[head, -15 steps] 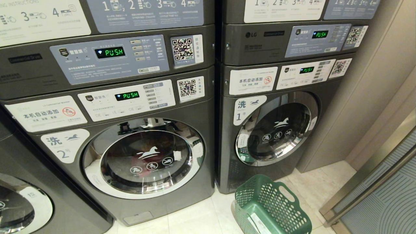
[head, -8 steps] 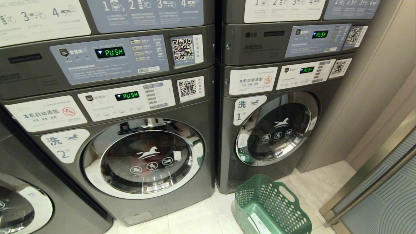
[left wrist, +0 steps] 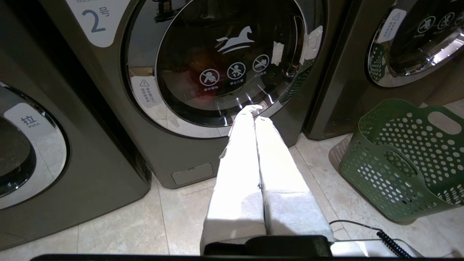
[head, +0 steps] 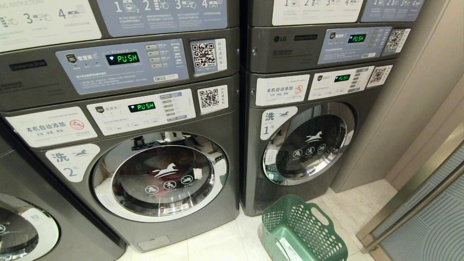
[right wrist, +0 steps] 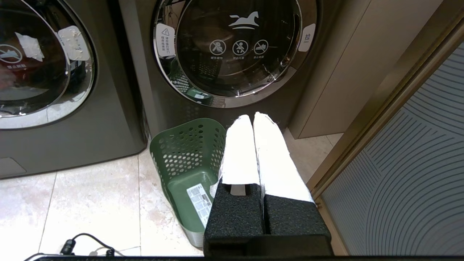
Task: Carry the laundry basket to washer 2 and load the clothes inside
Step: Press the washing machine switch
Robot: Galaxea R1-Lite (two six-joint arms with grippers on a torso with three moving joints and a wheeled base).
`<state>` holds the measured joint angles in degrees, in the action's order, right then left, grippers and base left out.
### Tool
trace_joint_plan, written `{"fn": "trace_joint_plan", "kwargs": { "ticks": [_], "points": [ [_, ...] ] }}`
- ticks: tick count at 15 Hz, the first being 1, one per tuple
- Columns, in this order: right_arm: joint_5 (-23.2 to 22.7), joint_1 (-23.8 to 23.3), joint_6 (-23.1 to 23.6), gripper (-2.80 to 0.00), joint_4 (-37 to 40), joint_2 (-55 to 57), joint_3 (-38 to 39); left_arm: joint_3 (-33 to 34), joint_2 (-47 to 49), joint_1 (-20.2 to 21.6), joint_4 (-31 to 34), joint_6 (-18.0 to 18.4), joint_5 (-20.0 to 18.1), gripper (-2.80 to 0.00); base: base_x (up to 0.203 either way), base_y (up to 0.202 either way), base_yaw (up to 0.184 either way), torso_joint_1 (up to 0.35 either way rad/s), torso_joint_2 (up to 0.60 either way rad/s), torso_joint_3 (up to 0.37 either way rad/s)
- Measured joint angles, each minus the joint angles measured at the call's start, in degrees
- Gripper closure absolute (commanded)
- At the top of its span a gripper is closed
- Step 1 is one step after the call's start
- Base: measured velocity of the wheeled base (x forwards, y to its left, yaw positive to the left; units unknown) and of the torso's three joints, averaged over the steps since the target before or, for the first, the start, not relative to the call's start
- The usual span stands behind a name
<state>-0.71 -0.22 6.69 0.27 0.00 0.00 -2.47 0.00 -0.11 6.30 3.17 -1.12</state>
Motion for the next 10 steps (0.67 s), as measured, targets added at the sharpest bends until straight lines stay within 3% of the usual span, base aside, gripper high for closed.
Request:
{"fn": "trace_joint_plan", "kwargs": {
  "ticks": [2, 5, 10],
  "points": [
    [0.0, 0.0, 0.0, 0.0, 0.0, 0.0, 0.0, -3.2, 0.3, -0.1, -0.9, 1.0, -2.7, 0.0, 0.0, 0.0, 0.0, 0.0, 0.0, 0.0],
    [-0.2, 0.0, 0.6, 0.0, -0.1, 0.0, 0.0, -14.4, 5.7, -0.1, -0.3, 0.9, -10.9, 0.0, 0.0, 0.0, 0.0, 0.0, 0.0, 0.0],
    [-0.2, 0.0, 0.9, 0.0, -0.2, 0.0, 0.0, -32.6, 33.4, -0.9, -1.6, 0.6, -26.2, 0.0, 0.0, 0.0, 0.0, 0.0, 0.0, 0.0]
  ]
}}
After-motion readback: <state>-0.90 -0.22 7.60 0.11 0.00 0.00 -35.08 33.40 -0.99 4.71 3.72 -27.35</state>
